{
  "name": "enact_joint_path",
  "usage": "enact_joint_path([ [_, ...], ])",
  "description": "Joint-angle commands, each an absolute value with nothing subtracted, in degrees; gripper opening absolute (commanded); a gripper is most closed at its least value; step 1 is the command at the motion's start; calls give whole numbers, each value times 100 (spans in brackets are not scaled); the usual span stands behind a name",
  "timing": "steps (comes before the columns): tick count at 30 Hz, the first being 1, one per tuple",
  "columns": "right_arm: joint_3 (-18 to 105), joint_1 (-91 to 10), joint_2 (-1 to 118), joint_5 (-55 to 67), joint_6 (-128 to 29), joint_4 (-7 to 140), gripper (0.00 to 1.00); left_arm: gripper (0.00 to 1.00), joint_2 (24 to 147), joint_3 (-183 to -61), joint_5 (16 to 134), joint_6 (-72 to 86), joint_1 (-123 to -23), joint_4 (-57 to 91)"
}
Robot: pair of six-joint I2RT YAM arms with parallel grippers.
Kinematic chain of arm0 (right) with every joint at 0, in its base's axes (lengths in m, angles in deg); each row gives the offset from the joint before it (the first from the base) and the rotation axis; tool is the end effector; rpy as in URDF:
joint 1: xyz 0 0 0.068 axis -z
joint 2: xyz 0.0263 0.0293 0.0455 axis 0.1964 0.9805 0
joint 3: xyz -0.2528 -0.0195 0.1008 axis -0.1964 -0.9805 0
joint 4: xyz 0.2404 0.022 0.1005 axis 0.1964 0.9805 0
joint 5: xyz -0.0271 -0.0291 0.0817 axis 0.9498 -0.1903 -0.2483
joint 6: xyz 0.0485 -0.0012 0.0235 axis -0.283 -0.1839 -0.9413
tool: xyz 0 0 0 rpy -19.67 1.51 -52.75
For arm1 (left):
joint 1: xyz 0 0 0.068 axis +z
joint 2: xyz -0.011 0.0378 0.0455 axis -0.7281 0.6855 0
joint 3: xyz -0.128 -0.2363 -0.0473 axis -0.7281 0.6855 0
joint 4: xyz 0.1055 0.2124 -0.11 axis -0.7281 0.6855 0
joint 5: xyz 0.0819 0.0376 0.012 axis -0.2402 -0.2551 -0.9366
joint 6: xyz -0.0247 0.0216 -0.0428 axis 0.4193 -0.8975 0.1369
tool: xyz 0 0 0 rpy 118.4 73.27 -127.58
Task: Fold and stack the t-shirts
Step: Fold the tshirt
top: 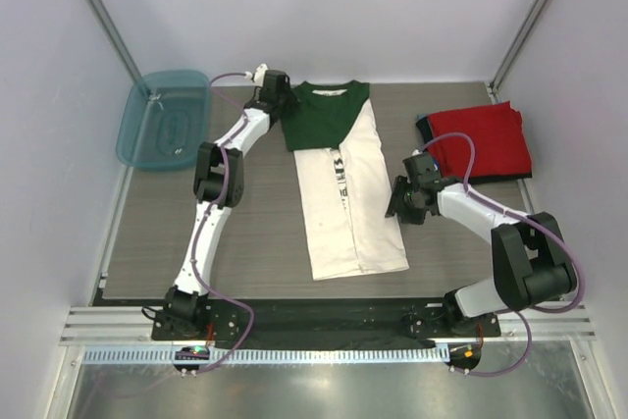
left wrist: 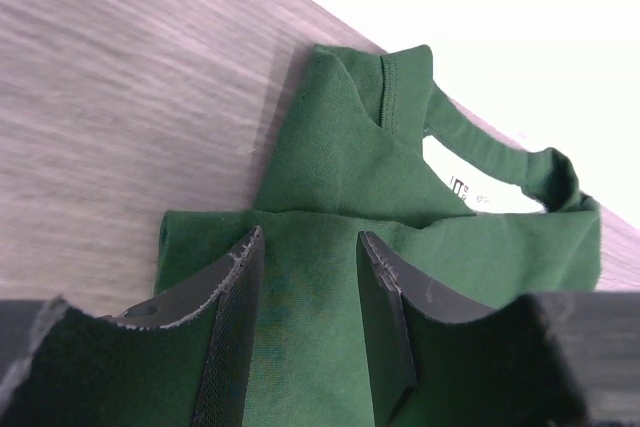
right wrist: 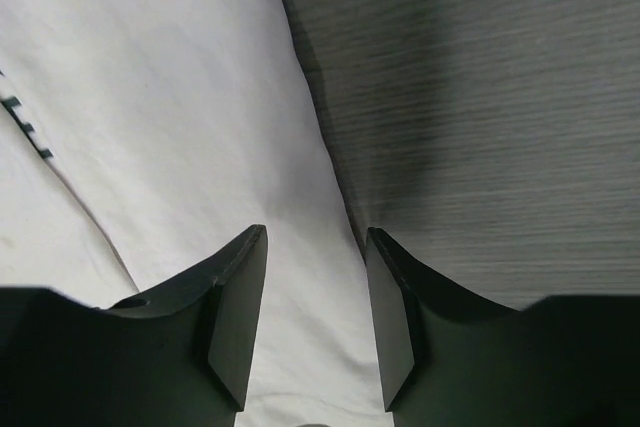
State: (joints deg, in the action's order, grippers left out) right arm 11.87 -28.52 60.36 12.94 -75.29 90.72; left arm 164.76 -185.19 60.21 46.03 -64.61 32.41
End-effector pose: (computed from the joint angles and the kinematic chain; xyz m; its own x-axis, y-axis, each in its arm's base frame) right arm 0.2524 0.0786 0.1707 -0.8836 0.2874 -0.3697 0.2045 0.9470 0.2476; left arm 0.5738 -0.1806 0.1448 -0.4886 -0.6442 -0.5885 -0.2585 0.7510 -0.6076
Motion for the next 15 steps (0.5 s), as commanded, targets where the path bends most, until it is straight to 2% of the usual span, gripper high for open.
enact_joint_path([
  [1, 898, -2882, 5648, 1040, -7523, 8990, 50, 44, 16792, -18724, 6252, 4749, -6448, 3151],
  [7, 414, -3040, 5244, 714, -7786, 8955, 42, 44, 16994, -18970, 6226, 4846, -6439, 3089],
  [11, 273, -3505, 5006, 741, -8085, 8937, 42, 45, 17020, -19032, 6252, 4898, -6404, 3054],
  [15, 246, -3603, 4883, 750, -8156, 8928, 43, 52, 16907, -19040, 6621, 5196, -6290, 3054],
])
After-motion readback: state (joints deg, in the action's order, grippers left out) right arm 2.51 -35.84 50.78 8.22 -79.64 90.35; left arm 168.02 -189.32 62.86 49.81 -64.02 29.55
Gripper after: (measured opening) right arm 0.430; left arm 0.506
